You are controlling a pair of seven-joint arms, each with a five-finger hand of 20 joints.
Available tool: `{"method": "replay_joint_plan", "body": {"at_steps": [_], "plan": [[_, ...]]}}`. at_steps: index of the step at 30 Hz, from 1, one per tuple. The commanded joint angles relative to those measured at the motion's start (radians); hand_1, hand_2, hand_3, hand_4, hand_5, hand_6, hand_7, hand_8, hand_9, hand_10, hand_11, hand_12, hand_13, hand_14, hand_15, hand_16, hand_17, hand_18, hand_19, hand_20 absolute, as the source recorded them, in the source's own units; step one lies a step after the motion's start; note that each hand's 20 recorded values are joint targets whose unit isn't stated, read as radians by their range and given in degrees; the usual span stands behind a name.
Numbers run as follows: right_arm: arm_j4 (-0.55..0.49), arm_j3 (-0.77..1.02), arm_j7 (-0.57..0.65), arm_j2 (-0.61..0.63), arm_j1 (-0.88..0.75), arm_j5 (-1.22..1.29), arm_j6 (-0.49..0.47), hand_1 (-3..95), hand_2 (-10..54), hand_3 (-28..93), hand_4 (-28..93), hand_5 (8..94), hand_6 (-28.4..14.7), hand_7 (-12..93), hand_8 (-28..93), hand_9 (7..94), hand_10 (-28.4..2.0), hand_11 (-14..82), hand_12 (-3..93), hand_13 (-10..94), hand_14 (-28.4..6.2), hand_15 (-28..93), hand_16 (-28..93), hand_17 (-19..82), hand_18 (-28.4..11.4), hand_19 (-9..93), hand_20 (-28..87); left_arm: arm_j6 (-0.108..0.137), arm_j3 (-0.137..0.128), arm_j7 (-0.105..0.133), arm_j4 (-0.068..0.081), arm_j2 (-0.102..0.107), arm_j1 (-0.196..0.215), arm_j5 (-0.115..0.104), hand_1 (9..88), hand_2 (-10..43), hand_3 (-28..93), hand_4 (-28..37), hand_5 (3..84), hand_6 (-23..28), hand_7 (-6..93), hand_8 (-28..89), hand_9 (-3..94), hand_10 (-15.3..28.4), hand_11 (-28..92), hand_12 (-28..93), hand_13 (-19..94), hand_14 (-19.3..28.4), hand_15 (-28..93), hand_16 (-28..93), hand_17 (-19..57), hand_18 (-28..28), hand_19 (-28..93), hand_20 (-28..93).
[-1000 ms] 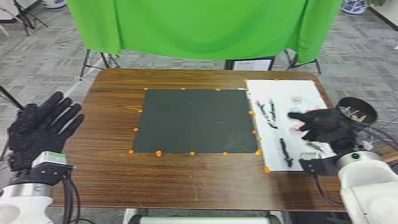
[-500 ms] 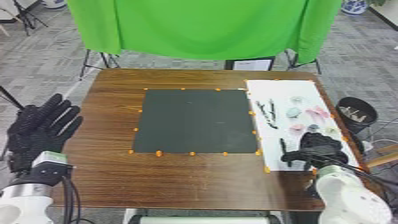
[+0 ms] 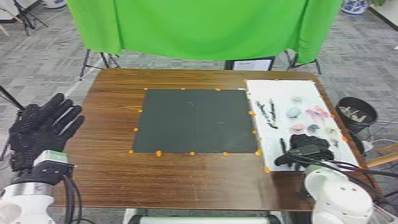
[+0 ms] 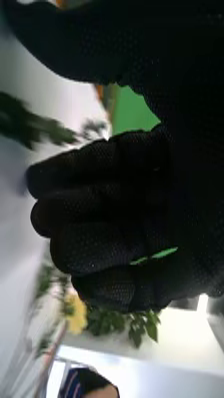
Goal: Arrange flowers
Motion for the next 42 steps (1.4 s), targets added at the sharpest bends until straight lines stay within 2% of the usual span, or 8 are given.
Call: {"method": "replay_joint_plan", "body": {"at_steps": [1,6,9,13,17,24,31,42], "plan": [[0.066,-0.064,-0.031,-0.022,0.019,0.003,0.005,28.2,-9.5,60,-28,67.8,-4.9,28,-7,68.7,-17.7,41.0,34.6,60,-18.2,66,37,34,-25.7,82,39,0.008,0.007,-0.008,0.001,-0.006,0.001,-0.006,25.8,15.7,73,-28.3,48.0,9.7,13.0,-7,39.9,16.0,19,13,28,16.9,37,-7,-6.9,16.7,40,13],[0.109,-0.071,-0.048,-0.043,0.006,0.027,0.042,36.1,-9.5,69,-28,67.7,-4.0,32,-8,68.5,-16.7,41.1,34.1,61,-16.9,65,35,34,-25.1,82,38,0.006,0.006,-0.005,-0.001,-0.006,0.006,-0.006,25.7,15.8,73,-28.3,48.0,9.7,13.1,-7,39.9,15.9,19,13,28,16.9,37,-7,-6.9,16.7,40,13],[0.122,-0.062,-0.031,-0.06,-0.004,0.058,0.046,46.8,-9.5,65,-28,70.0,-2.5,32,12,70.0,-15.6,40.1,33.5,63,-15.5,63,35,35,-24.4,82,38,0.006,0.006,-0.008,0.001,-0.007,0.003,-0.006,25.7,15.9,73,-28.3,48.0,9.7,13.1,-7,40.1,16.0,19,13,28,16.9,37,-7,-6.9,16.8,41,13],[0.126,-0.045,0.002,-0.082,-0.009,0.095,0.043,54.7,-9.5,65,-28,73.1,-1.1,34,12,76.0,-11.7,23.4,49.4,65,-13.7,60,35,36,-23.6,82,37,0.007,0.01,-0.011,0.002,-0.007,0.0,-0.006,25.7,16.0,73,-28.3,48.1,9.7,13.1,-7,40.1,16.0,19,13,28,17.0,38,-7,-6.9,16.8,41,13],[0.126,-0.038,0.032,-0.108,-0.021,0.1,0.08,58.6,-9.5,68,-28,71.5,1.0,37,18,81.0,-8.9,12.4,45.2,71,-6.6,44,45,40,-22.2,81,35,0.002,0.013,-0.012,0.002,-0.007,-0.001,-0.019,25.8,16.1,73,-28.3,48.1,9.7,13.2,-7,40.1,16.0,19,13,28,16.9,38,-7,-6.9,16.7,40,13],[0.119,-0.028,0.036,-0.129,-0.059,0.128,0.183,61.4,-9.5,69,-28,63.4,2.1,62,18,88.6,-6.9,9.8,44.6,83,-2.1,30,53,47,-20.8,84,33,-0.004,0.018,-0.023,0.007,-0.007,-0.01,-0.015,25.7,16.2,73,-28.3,48.1,9.7,13.2,-7,40.1,15.9,19,13,28,16.9,38,-7,-6.9,16.8,41,13],[0.092,-0.007,0.033,-0.097,-0.091,0.123,0.364,57.9,-9.5,76,-24,63.0,2.6,68,19,90.0,-6.1,14.4,52.6,84,-3.3,37,57,48,-21.6,86,35,-0.005,0.015,-0.015,0.006,-0.005,-0.008,-0.021,26.1,15.7,73,-28.3,48.1,9.6,13.3,-7,40.2,16.0,20,13,28,17.0,38,-7,-6.9,16.7,41,13],[0.078,-0.031,0.017,-0.047,-0.073,0.032,0.612,46.4,-9.5,84,5,60.8,-1.5,77,26,85.4,-10.5,27.5,69.0,78,-8.9,55,62,46,-24.8,89,43,-0.012,0.014,-0.001,0.007,-0.003,-0.003,-0.028,26.5,15.3,73,-28.3,48.0,9.6,13.3,-7,40.2,15.9,20,13,28,17.0,38,-7,-6.9,16.7,41,13]]}}
